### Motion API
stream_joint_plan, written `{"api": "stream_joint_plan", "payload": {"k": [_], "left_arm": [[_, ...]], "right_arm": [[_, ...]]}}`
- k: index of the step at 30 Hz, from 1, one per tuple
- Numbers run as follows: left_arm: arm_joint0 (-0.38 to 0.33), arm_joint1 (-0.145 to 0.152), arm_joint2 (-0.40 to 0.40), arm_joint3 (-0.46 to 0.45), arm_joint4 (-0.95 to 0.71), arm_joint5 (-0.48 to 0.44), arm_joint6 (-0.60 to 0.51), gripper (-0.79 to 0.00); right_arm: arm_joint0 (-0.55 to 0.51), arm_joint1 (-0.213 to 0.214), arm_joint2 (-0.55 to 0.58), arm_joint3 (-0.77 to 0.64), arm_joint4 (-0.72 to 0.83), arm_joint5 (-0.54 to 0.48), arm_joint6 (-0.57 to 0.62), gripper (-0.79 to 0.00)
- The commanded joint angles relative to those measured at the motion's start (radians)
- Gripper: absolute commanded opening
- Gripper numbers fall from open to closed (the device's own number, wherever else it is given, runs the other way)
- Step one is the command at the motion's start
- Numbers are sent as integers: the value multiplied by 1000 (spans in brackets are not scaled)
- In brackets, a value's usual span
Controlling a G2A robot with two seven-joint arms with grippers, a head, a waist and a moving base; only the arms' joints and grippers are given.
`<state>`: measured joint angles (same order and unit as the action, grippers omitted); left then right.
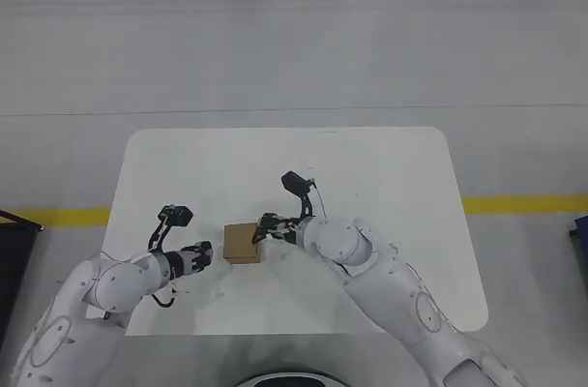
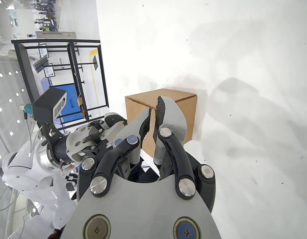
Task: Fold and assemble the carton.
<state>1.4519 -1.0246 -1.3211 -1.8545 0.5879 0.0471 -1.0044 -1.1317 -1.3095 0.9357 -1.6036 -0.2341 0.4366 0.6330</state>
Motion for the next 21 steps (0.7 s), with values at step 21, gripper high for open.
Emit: {"api": "stream_joint_plan", "payload": {"k": [21], "left_arm": [[-204, -54, 117, 186, -318, 98, 148, -785]], "right_arm": [[-591, 97, 327, -386, -38, -307, -132, -785]]}}
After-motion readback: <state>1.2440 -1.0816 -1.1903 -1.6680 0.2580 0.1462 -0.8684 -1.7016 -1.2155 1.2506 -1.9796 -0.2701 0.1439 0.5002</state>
